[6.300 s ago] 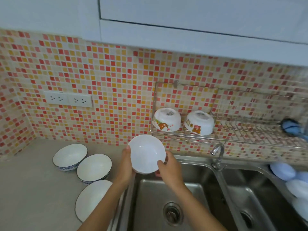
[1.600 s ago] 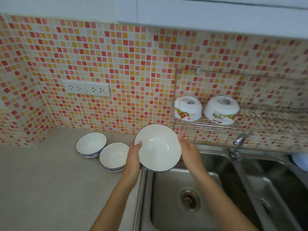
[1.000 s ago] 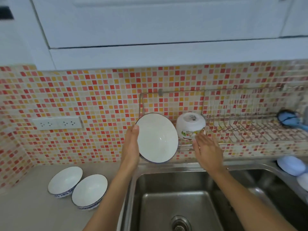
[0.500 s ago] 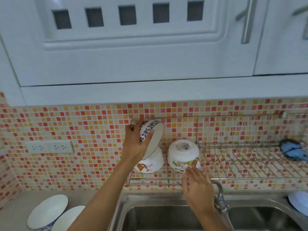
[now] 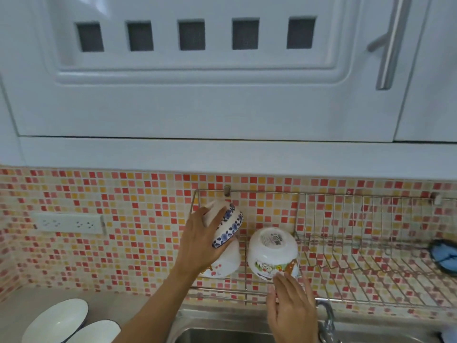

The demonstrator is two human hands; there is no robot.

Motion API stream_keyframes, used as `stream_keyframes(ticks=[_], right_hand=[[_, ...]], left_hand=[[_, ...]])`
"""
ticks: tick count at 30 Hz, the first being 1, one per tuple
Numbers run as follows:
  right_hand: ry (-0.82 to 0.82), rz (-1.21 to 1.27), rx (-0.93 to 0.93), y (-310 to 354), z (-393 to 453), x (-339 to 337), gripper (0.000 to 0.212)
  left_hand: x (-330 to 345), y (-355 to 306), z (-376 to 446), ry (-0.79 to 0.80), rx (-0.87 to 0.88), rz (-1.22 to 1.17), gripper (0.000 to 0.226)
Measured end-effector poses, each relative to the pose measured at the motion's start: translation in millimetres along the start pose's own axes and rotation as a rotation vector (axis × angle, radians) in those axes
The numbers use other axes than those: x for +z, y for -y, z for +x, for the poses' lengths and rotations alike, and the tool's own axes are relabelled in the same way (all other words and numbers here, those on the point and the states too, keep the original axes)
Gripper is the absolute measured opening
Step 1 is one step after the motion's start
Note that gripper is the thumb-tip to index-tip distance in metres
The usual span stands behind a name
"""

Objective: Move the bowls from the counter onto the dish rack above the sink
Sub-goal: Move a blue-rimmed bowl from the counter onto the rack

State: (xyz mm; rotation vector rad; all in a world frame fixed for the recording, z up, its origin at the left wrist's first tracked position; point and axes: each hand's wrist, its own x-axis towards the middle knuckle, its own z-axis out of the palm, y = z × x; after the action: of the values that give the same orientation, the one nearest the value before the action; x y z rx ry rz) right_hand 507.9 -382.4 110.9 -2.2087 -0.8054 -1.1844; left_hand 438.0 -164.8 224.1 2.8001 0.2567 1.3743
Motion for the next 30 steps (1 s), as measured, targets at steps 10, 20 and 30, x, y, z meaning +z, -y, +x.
stream_keyframes(ticks=[10, 20, 30], right_hand=[[-0.005, -0.012, 0.0, -1.8, 2.9, 5.0, 0.06], [0.123, 0.029, 0.028, 3.1, -1.6, -7.4, 0.06], [0.245, 0.049, 0.087, 9.5, 0.5, -21.7, 0.065]], left_hand=[[29.9, 4.0, -15.3, 0.207, 0.108, 0.041, 0.074], [34.5, -1.2, -17.5, 0.391, 0.236, 0.098, 0.085], [25.2, -1.4, -21.6, 0.451, 0.088, 0.003, 0.073]])
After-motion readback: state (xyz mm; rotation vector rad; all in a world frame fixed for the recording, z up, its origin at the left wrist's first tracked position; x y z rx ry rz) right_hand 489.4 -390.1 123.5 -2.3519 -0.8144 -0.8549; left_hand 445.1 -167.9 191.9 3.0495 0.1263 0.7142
